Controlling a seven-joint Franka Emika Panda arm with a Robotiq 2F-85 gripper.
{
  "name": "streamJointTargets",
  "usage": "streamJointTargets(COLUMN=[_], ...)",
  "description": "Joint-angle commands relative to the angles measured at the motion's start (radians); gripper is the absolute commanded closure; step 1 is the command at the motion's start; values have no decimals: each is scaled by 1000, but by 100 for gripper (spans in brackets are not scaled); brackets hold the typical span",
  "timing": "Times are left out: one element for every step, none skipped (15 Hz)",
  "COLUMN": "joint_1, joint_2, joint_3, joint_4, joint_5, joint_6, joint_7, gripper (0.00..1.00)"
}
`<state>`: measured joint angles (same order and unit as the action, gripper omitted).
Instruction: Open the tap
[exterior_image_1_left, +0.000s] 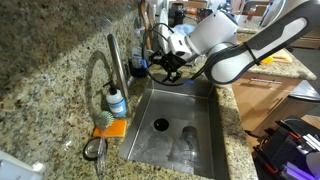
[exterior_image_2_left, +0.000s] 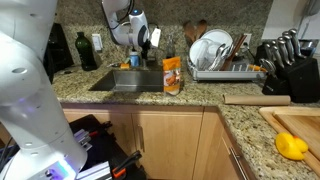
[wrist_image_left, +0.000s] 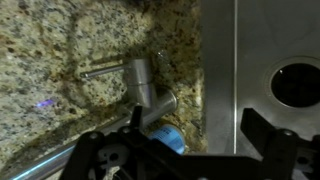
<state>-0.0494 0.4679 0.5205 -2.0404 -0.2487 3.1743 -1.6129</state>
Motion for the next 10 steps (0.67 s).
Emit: streamJointTargets(joint_1=[82, 19, -52, -117, -8, -35, -33, -29, 28, 46], joint_2=[126, 181, 240, 295, 172, 208, 214, 213, 191, 211], joint_3=[-86, -6, 85, 170, 36, 69, 61, 56, -3, -10], joint_4=[131, 166, 198, 224, 143, 162, 165, 165, 161, 179], joint_5=[-20, -10, -1, -4, -6, -11, -12, -12, -18, -36], joint_6=[94, 86, 69, 50, 54, 55, 55, 55, 93, 144], joint_7=[12, 9, 0, -14, 29, 22, 22, 22, 28, 9], gripper=[0, 0, 0, 0, 0, 0, 0, 0, 0, 0])
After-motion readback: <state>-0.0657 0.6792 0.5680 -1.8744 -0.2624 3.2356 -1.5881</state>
